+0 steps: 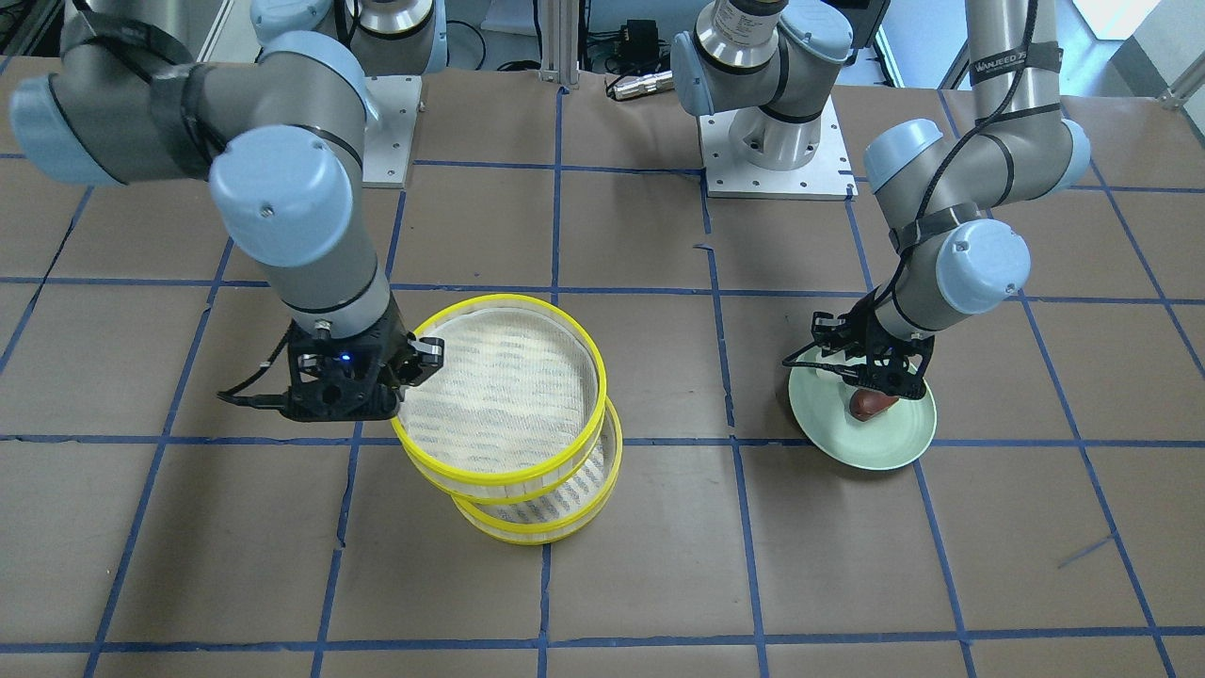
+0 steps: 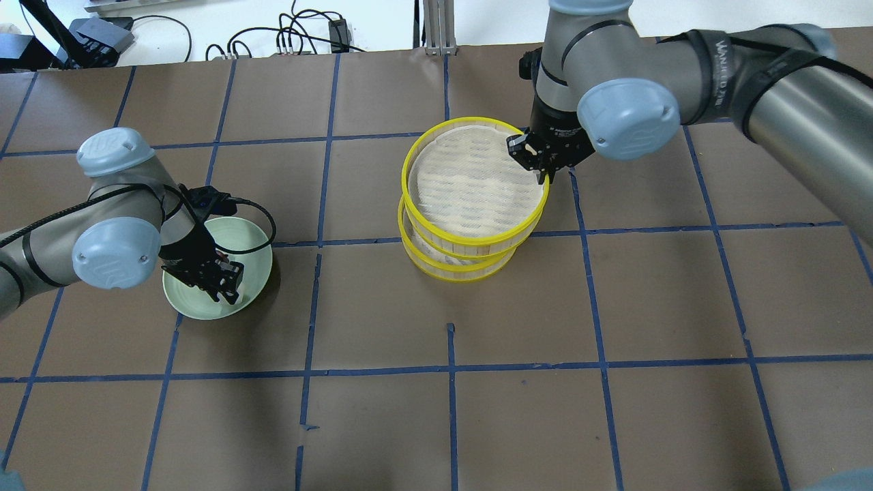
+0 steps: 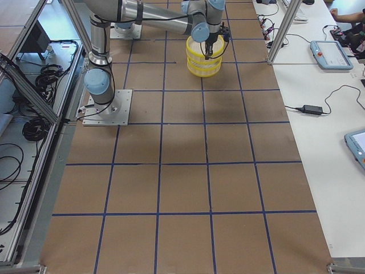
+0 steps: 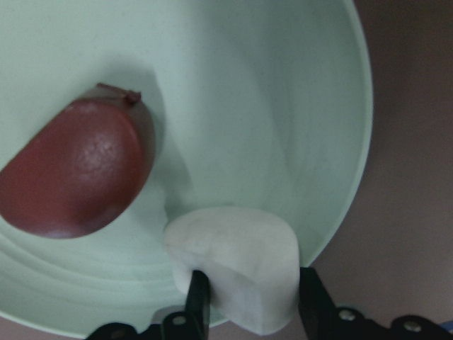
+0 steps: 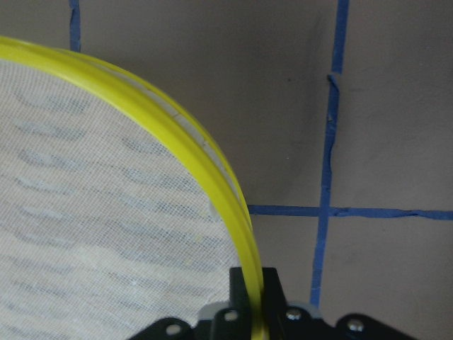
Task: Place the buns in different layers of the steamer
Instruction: 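Lift the top steamer tier farther from the robot while the left lifts the bun, then lower the white bun into the bottom steamer tier and open the left gripper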
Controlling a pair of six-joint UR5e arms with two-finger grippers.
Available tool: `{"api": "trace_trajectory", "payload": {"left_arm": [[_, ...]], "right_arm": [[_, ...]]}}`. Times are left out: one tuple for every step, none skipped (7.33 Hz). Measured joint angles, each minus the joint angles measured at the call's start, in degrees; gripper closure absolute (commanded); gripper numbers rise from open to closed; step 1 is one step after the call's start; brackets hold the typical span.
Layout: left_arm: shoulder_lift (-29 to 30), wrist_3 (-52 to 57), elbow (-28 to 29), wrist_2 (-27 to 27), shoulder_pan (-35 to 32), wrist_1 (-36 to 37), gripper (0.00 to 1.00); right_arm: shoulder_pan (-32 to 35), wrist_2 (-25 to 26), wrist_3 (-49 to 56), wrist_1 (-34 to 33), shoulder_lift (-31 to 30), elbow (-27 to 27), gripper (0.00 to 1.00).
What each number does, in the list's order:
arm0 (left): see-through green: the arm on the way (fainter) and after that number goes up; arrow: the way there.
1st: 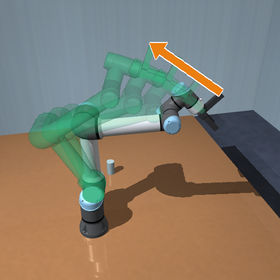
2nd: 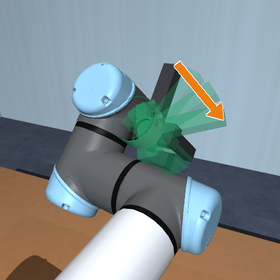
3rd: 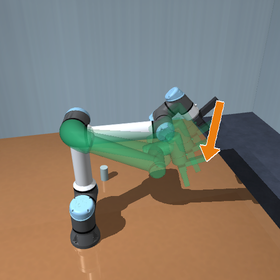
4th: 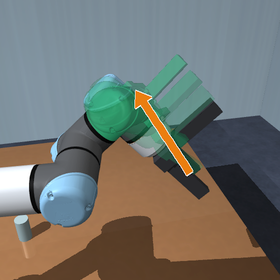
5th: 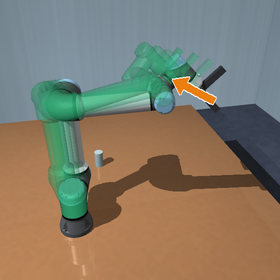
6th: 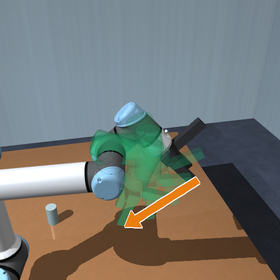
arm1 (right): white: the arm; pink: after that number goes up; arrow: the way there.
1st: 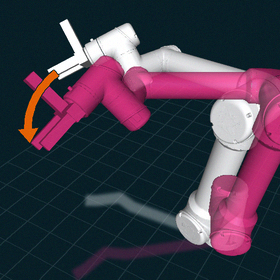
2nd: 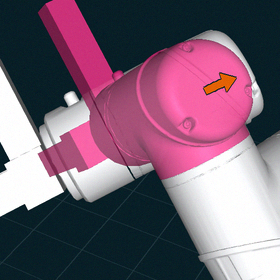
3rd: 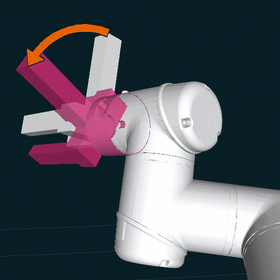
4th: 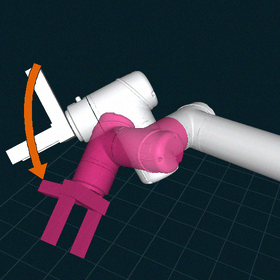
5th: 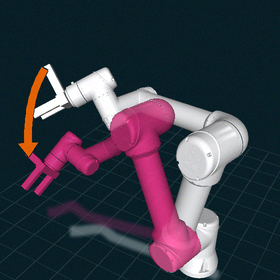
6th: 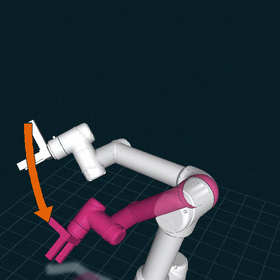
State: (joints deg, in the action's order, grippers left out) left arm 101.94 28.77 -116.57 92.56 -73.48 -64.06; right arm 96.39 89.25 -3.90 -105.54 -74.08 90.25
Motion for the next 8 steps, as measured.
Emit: {"api": "trace_trajectory", "payload": {"left_arm": [[-1.6,-0.1,1.8,0.1,-0.1,0.1,0.97],[-3.2,-1.1,4.1,0.0,-0.4,-0.3,0.97],[-4.4,-3.7,6.5,-1.8,-1.8,-1.1,0.97],[-5.0,-8.5,8.4,-4.7,-5.5,-1.4,0.97],[-4.9,-16.4,10.8,-6.8,-11.4,-1.0,0.96],[-3.9,-26.2,13.8,-8.5,-17.5,-0.6,0.96],[-1.7,-36.0,16.3,-10.7,-23.7,1.1,0.94],[1.7,-42.6,17.7,-12.1,-28.8,5.7,0.55]], "right_arm": [[-3.0,-0.3,3.1,1.7,-1.3,-1.0,0.90],[-6.3,-0.3,7.4,2.8,-1.8,-2.1,0.90],[-9.2,0.0,12.0,3.4,-2.0,-3.0,0.90],[-11.4,0.2,15.3,3.5,-2.0,-3.3,0.90],[-12.5,0.3,16.8,3.6,-2.0,-3.3,0.90],[-12.9,0.3,17.4,3.6,-2.0,-3.2,0.91],[-13.0,0.3,17.6,3.6,-2.0,-3.2,0.91],[-13.0,0.3,17.7,3.6,-2.0,-3.1,0.91]]}}
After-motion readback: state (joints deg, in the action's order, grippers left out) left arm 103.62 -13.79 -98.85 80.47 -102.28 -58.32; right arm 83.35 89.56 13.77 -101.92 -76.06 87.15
